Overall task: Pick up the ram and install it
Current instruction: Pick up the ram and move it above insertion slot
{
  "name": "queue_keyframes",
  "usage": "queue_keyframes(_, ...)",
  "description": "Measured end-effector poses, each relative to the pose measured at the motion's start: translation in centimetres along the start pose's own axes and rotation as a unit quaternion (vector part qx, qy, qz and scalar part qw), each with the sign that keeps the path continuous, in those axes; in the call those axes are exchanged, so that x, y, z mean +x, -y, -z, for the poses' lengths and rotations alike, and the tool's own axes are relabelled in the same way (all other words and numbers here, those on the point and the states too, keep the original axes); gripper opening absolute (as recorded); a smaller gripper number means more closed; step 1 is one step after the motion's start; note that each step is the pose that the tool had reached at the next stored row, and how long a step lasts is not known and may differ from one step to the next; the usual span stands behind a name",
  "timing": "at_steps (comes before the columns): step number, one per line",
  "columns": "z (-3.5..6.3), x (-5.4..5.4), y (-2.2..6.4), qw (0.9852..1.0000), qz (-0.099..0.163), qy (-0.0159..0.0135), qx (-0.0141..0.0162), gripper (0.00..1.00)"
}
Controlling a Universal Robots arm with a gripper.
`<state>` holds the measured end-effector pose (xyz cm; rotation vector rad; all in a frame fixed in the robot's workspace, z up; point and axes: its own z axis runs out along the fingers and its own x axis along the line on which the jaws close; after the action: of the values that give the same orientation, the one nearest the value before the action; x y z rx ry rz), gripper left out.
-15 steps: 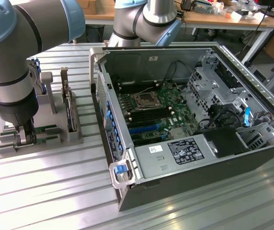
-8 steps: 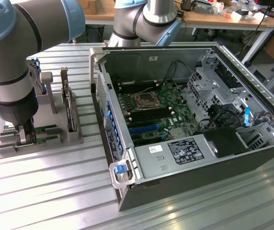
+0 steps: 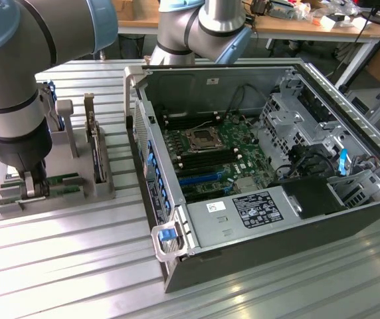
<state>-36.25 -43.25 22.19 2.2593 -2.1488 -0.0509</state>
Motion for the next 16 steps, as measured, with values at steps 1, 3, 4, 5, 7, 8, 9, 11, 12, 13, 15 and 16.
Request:
queue_keyframes(1,0.13,0.0,0.0,1.0,0.0,0.0,0.0,0.12)
queue_keyframes(3,0.47,0.0,-0.02,1.0,0.0,0.0,0.0001,0.12)
queue_keyframes(4,0.6,0.0,-0.02,1.0,0.0,0.0,0.0001,0.12)
queue_keyframes(5,0.95,0.0,-0.04,1.0,0.0,0.0,0.0001,0.12)
queue_keyframes(7,1.4,0.0,-0.05,1.0,0.0,0.0,0.0,0.12)
queue_keyframes(8,1.48,0.0,-0.06,1.0,0.0,0.0,0.0001,0.12)
queue_keyframes(9,1.69,0.0,-0.07,1.0,0.0,0.0,0.0001,0.12)
queue_keyframes(11,1.93,0.0,-0.07,1.0,0.0,0.0,0.0001,0.12)
queue_keyframes(12,1.99,0.0,-0.08,1.0,0.0,0.0,0.0001,0.12)
queue_keyframes(13,2.14,0.0,-0.08,1.0,0.0,0.0,0.0001,0.12)
queue_keyframes(15,2.36,0.0,-0.09,1.0,0.0,0.0,0.0001,0.12)
queue_keyframes(16,2.43,0.0,-0.1,1.0,0.0,0.0,0.0001,0.12)
